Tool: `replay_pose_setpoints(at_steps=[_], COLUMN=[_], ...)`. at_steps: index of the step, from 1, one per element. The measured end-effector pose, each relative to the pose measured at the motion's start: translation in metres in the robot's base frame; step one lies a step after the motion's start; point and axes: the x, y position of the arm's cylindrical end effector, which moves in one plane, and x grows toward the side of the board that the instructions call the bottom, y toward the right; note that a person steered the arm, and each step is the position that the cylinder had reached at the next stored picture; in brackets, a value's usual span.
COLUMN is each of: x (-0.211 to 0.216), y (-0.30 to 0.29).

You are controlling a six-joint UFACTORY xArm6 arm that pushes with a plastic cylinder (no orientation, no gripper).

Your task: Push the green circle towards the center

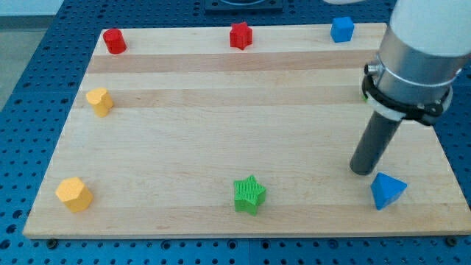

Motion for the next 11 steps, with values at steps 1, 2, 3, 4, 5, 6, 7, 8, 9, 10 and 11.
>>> replay_pose_setpoints(at_steps=[1,2,3,4,5,6,7,8,9,10,11], x=[-0.019,-0.048,-0.078,-0.123,-0.147,-0.155,-0.16,-0.16,-0.16,-0.148,-0.131], y=[0.044,0.114,0.164,0.159,0.095,-0.005,-0.084,-0.074,-0.006,0.025,0.0])
